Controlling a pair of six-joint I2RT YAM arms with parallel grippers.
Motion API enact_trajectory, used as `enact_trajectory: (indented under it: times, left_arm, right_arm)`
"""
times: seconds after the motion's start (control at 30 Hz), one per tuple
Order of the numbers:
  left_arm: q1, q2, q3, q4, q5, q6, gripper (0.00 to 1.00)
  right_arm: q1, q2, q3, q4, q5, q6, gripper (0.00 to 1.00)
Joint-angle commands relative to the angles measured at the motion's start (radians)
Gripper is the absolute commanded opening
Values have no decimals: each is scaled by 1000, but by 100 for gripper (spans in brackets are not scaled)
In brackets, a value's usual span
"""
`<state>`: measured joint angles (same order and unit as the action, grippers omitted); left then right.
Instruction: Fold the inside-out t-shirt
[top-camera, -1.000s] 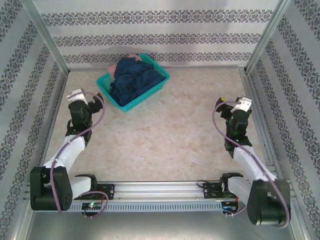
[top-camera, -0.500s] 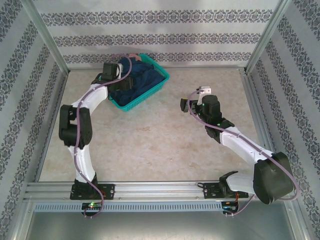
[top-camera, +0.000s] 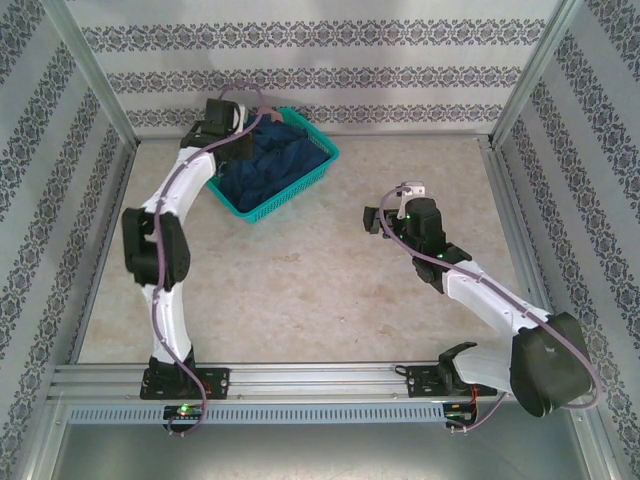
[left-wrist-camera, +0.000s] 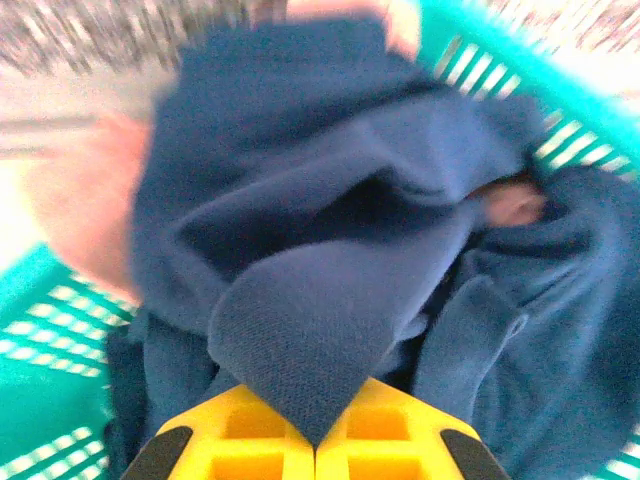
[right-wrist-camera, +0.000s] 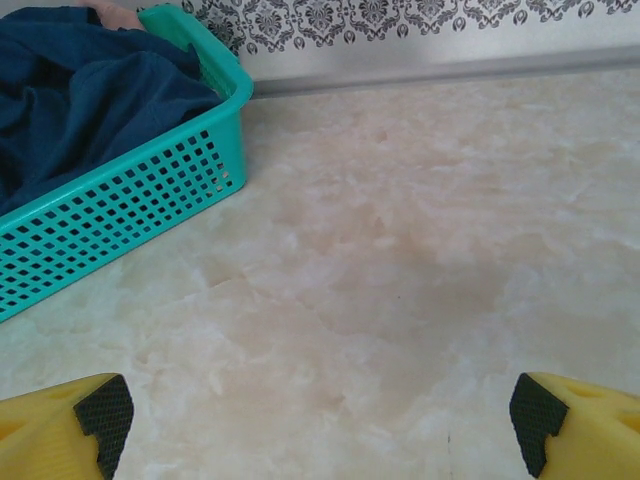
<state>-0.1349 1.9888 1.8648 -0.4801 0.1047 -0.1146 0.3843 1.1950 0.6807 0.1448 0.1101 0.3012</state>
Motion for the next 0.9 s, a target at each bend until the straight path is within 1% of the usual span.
enact_trajectory:
  times: [0.0,0.07,0.1,0.17,0.23,0.3,0.43,0.5,0.53,0.6,0.7,0.8,0.83,0.87]
  left_arm:
    - [-52,-278,-49,174,35,-5,0]
    - [-87,-349,-52,251,82,-16,0]
    - [-103,-362,-32,259,96,-14,0]
    - [-142,-358,55,256,118,-9,0]
    - [-178,-324,161,237,129,-4,0]
    - [-212,-258,326,186,148,-6,0]
    - [-306,-67,764,29,184,21,0]
    - [-341,-1,903,-3,211,12,0]
    - [-352,10,917,1,226,-1,0]
    - [-378,3,872,10,241,-23,0]
    - [-433,-7,753,-21,239,-4,0]
    - [-477,-18,561,-2,225,-8,0]
    - [-484,-23,492,18,222,-20,0]
    - [-489,-27,410,47,227,-33,6]
  right_arm:
    - [8,-48,-2,-22,-8,24,98]
    - [6,-67,11,-35,-4,28,98]
    - [5,-74,19,-40,-2,30,98]
    - [0,-89,37,-54,-4,40,98]
    - [-5,-100,58,-79,-21,50,98]
    - [-14,-108,87,-121,-48,63,98]
    - [-35,-138,131,-200,-126,91,98]
    - [-49,-168,140,-237,-150,102,98]
    - [-56,-191,149,-270,-150,104,98]
    - [-72,-241,168,-348,-120,92,98]
    - [-97,-326,222,-523,22,64,97]
    - [-133,-402,274,-654,178,15,96]
    - [-142,-419,284,-671,205,-4,96]
    - [-152,-434,292,-684,236,-26,96]
